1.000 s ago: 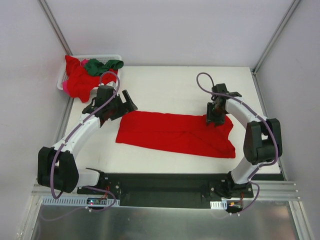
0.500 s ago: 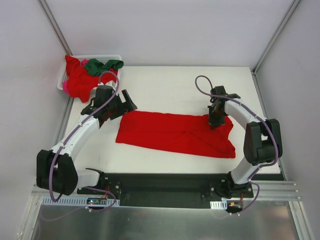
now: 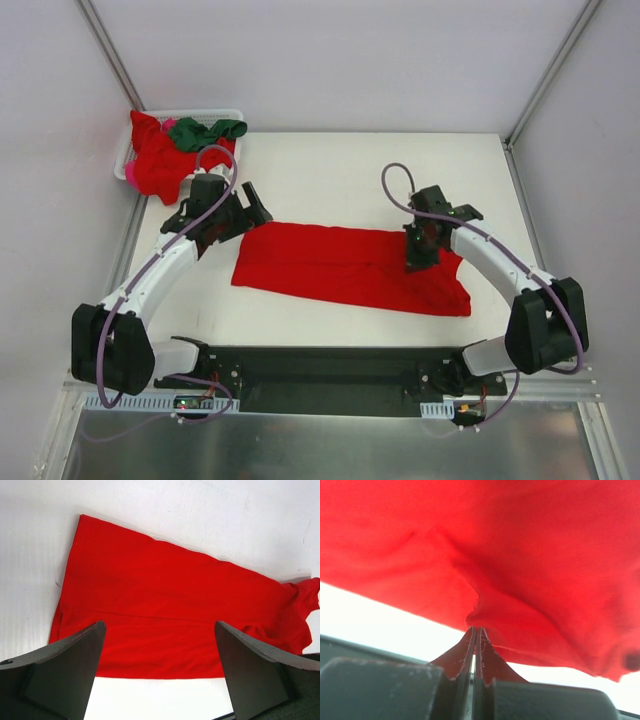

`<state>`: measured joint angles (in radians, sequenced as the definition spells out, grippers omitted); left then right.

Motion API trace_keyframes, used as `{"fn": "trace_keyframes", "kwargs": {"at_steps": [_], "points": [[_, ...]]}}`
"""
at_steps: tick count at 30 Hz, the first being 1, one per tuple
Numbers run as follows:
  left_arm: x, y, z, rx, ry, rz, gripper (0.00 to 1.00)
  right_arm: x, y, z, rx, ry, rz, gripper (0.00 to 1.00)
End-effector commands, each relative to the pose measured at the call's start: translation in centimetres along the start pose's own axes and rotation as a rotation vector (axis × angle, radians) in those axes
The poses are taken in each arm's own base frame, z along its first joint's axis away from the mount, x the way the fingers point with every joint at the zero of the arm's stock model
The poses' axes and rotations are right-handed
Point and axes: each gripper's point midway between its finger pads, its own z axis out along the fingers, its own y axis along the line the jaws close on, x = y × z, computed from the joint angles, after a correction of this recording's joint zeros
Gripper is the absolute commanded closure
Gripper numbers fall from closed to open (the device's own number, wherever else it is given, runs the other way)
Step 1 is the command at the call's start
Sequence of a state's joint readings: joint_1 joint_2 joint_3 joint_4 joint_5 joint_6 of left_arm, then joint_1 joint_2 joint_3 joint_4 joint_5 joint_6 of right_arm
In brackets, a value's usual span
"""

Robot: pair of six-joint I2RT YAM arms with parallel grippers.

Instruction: Fold and stack the t-shirts

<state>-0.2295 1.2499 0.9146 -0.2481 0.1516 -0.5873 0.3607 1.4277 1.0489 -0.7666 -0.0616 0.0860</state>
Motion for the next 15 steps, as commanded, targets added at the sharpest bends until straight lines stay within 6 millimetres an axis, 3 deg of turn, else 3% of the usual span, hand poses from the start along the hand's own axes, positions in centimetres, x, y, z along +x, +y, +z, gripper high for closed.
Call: {"fn": "trace_keyframes", "kwargs": {"at_steps": [1,7,8,9,10,11,12,15], "points": [[0.3,0.1,-0.6,0.006,-0.011,0.024,0.09,4.0,2.6,0.3,-0.058,0.095,-0.001,0.99],[1.0,0.5,-0.6,0.007,0.006,0.035,0.09,5.9,5.3,1.4,-0.057,0.136,-0.09,0.99],[1.2,0.5,-0.6,0.01,0.01,0.039,0.09,6.0,5.8,1.2,-0.05,0.139,-0.108,0.95],[1.2,0.5,-0.6,0.01,0.012,0.046,0.09,5.9,6.0,1.0,-0.051,0.14,-0.112,0.83],[1.2,0.6,-0.6,0.009,0.013,0.049,0.09,5.8,6.2,0.8,-0.048,0.137,-0.111,0.62],[1.4,0.7,-0.5,0.006,0.022,0.05,0.08,5.4,6.4,0.2,-0.051,0.127,-0.11,0.51],[1.5,0.8,-0.5,-0.002,0.025,0.049,0.09,5.1,6.5,-0.3,-0.056,0.115,-0.112,0.3],[1.7,1.3,-0.2,-0.031,0.041,0.036,0.08,3.2,6.5,-3.4,-0.037,0.06,-0.157,0.07]]}}
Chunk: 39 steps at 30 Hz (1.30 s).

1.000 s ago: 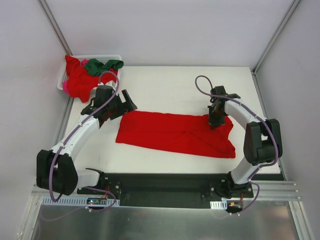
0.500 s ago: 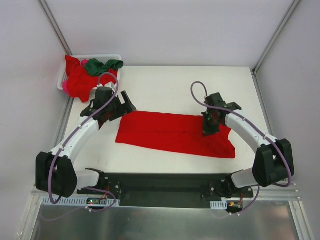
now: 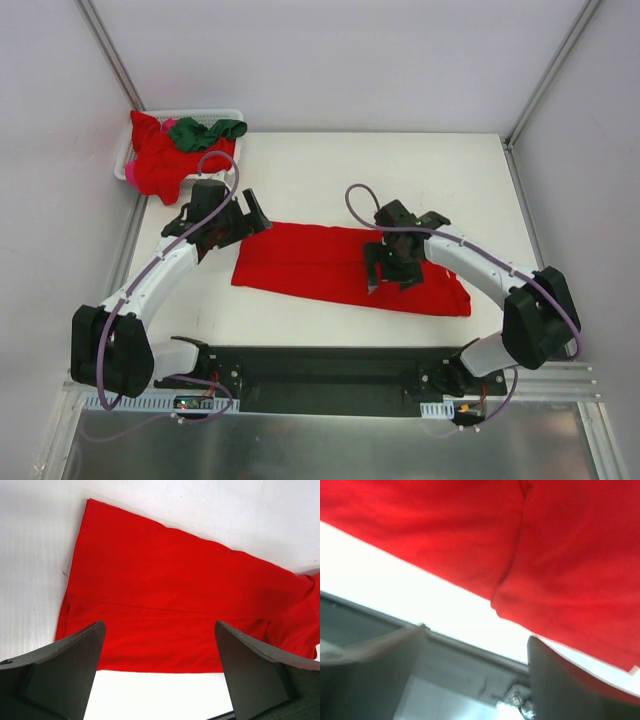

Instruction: Fold and stack the t-shirts

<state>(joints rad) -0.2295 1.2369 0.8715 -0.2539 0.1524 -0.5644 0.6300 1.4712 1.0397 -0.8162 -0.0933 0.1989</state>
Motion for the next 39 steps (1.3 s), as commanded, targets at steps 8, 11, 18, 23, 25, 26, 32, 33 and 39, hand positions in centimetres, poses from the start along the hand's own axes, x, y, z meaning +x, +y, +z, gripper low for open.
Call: {"fn": "trace_keyframes", "kwargs": {"at_steps": [8,11,18,23,25,26,32,33,39], "points": [[-0.7,-1.3,2.3,-0.036,0.11,-0.097,0.08,-10.3,-4.0,-8.1,0.06,-0.32,0.385,0.0],[0.3,-1.9,4.0,-0.078,0.196,-0.083,0.08,-11.8,-5.7,-6.2,0.113,-0.393,0.529,0.0],[4.6,-0.4,7.4,-0.234,0.374,-0.06,0.09,-9.9,-7.8,0.5,0.161,-0.276,0.787,0.0],[6.6,1.6,9.5,-0.309,0.439,-0.082,0.09,-9.6,-10.0,3.8,0.227,-0.223,0.833,0.0],[7.1,2.0,10.0,-0.327,0.454,-0.093,0.09,-9.9,-10.7,4.3,0.238,-0.223,0.839,0.0],[7.2,2.2,10.2,-0.337,0.456,-0.093,0.1,-10.0,-10.9,4.7,0.246,-0.21,0.82,0.0],[7.4,3.6,9.9,-0.412,0.429,-0.125,0.1,-11.4,-12.9,6.1,0.284,-0.198,0.788,0.0],[7.3,3.5,9.9,-0.413,0.427,-0.127,0.1,-12.4,-13.1,5.8,0.273,-0.211,0.79,0.0],[5.8,2.3,11.2,-0.396,0.405,-0.155,0.1,-15.3,-15.7,5.6,0.26,-0.207,0.756,0.0]]}}
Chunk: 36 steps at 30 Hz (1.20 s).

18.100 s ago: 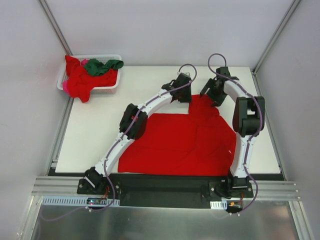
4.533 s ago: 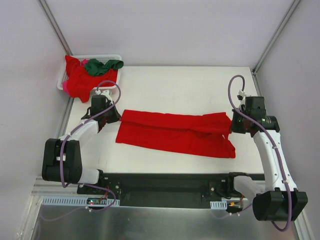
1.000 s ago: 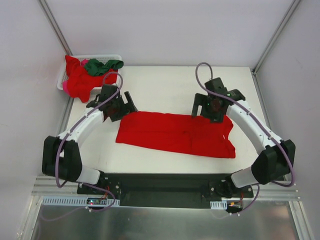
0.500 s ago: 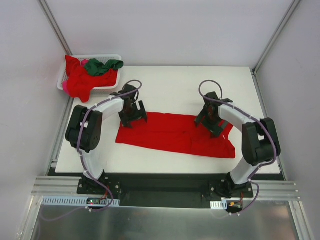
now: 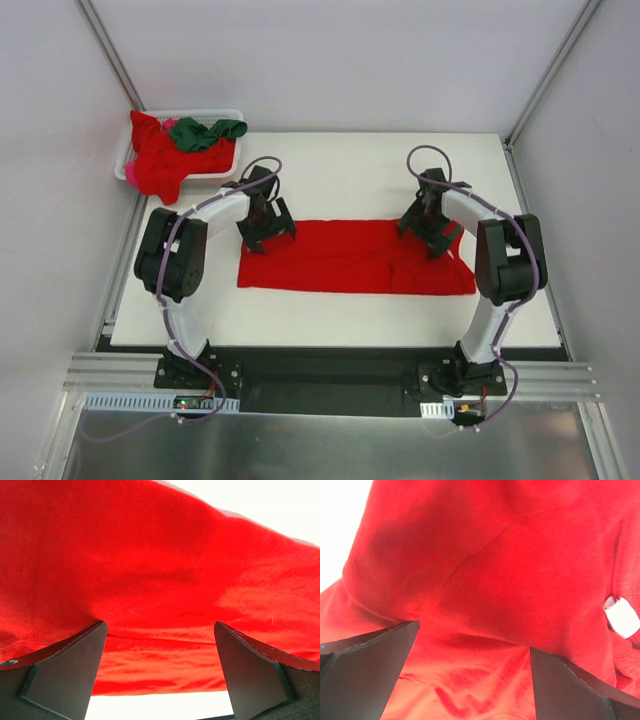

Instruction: Fold and stack the t-shirts

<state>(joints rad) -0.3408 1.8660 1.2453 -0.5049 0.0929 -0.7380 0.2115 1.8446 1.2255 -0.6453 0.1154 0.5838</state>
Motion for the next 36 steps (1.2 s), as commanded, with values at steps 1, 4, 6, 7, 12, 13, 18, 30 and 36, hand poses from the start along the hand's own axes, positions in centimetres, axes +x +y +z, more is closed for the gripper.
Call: {"fn": "trace_keyframes", "kwargs": {"at_steps": [1,4,6,7,12,13,18,30,36], "points": [[-0.9,0.2,1.0,-0.066,0.0,-0.033,0.1,-5.0,0.9,0.7,-0.018,-0.062,-0.034,0.0],[-2.6,-1.3,1.6,-0.051,-0.015,-0.014,0.1,-7.2,1.6,1.5,-0.014,-0.061,-0.055,0.0],[-3.8,-1.9,2.0,-0.059,-0.037,-0.009,0.1,-7.7,2.1,1.6,-0.026,-0.056,-0.065,0.0],[-4.1,-2.0,2.1,-0.064,-0.038,-0.001,0.1,-7.8,2.1,1.7,-0.024,-0.053,-0.073,0.0],[-5.4,-3.6,0.0,-0.018,-0.061,0.072,0.1,-8.8,3.4,-1.7,-0.093,-0.072,-0.094,0.0],[-5.6,-4.1,-1.1,0.004,-0.073,0.094,0.1,-9.5,3.7,-4.0,-0.125,-0.107,-0.109,0.0],[-7.1,-7.2,-12.8,0.191,-0.272,0.282,0.07,-11.4,5.0,-15.8,-0.32,-0.286,-0.162,0.0],[-3.6,-5.2,-16.9,0.298,-0.347,0.726,0.06,-5.3,-0.5,-17.1,-0.328,-0.305,0.025,0.0],[-2.8,-7.4,-13.5,0.434,-0.266,0.973,0.08,-4.0,-0.8,-12.2,-0.23,-0.261,0.269,0.0]]}}
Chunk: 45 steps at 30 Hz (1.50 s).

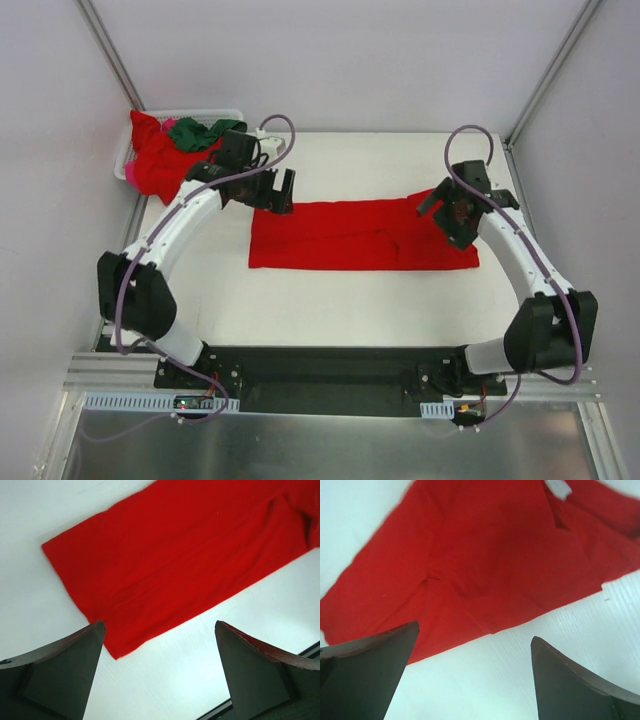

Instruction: Fold and stack the t-shirts

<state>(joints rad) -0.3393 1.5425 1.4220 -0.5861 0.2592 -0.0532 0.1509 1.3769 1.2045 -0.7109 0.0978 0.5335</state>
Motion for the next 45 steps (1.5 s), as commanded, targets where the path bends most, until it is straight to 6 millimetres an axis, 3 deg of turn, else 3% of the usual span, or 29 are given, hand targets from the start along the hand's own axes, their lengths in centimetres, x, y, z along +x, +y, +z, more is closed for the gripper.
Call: {"fn": "trace_keyframes", "kwargs": {"at_steps": [1,4,5,7,8,9,12,16,22,28,31,32,35,38,39,41,42,43,45], "points": [[0.4,-1.0,3.2,0.161,0.043,0.231,0.08,0.5,0.1,3.2,0.099,-0.007,0.315,0.0],[0.4,-0.3,6.4,0.182,0.087,0.33,0.08,0.8,1.9,5.6,0.096,0.02,0.435,0.0],[0.1,0.0,7.9,0.192,0.105,0.335,0.09,1.4,2.0,7.4,0.134,0.047,0.428,0.0],[-0.1,-0.1,9.9,0.219,0.124,0.308,0.09,0.5,3.4,8.1,0.144,0.046,0.423,0.0],[0.3,-0.4,10.6,0.225,0.143,0.286,0.09,1.6,2.5,9.8,0.222,0.082,0.409,0.0],[0.6,-0.2,11.1,0.206,0.158,0.283,0.09,1.2,3.2,10.0,0.222,0.075,0.406,0.0],[2.7,0.3,13.0,0.141,0.23,0.258,0.09,2.4,2.3,12.2,0.289,0.103,0.422,0.0],[5.3,2.0,15.5,-0.002,0.314,0.16,0.1,3.3,1.5,13.6,0.32,0.098,0.43,0.0],[9.4,3.2,16.5,-0.155,0.4,0.023,0.11,2.7,2.1,15.1,0.308,0.089,0.374,0.0],[12.7,3.2,15.0,-0.292,0.41,-0.147,0.11,2.4,4.4,17.2,0.243,0.141,0.287,0.0],[14.7,1.7,13.7,-0.351,0.413,-0.201,0.11,1.0,5.6,17.6,0.223,0.12,0.222,0.0],[15.4,0.2,13.5,-0.354,0.409,-0.241,0.11,1.0,5.7,18.2,0.218,0.128,0.174,0.0],[17.7,-1.9,12.0,-0.38,0.411,-0.346,0.11,-0.5,8.1,18.7,0.153,0.126,0.122,0.0],[19.6,-4.8,10.7,-0.387,0.407,-0.433,0.11,-1.1,11.3,20.5,0.057,0.155,0.063,0.0],[20.4,-6.5,10.2,-0.379,0.415,-0.424,0.11,-1.8,13.4,21.0,-0.004,0.158,0.049,0.0],[20.8,-8.1,10.0,-0.386,0.403,-0.481,0.1,-2.0,15.2,21.6,-0.042,0.143,-0.002,0.0],[21.2,-9.5,10.0,-0.381,0.405,-0.471,0.11,-1.1,15.7,22.4,-0.068,0.176,-0.047,0.0],[21.4,-10.4,10.2,-0.38,0.406,-0.493,0.11,-1.4,17.6,22.0,-0.113,0.153,-0.085,0.0],[21.4,-12.6,10.6,-0.358,0.405,-0.473,0.11,-0.4,18.8,22.4,-0.15,0.157,-0.154,0.0]]}}
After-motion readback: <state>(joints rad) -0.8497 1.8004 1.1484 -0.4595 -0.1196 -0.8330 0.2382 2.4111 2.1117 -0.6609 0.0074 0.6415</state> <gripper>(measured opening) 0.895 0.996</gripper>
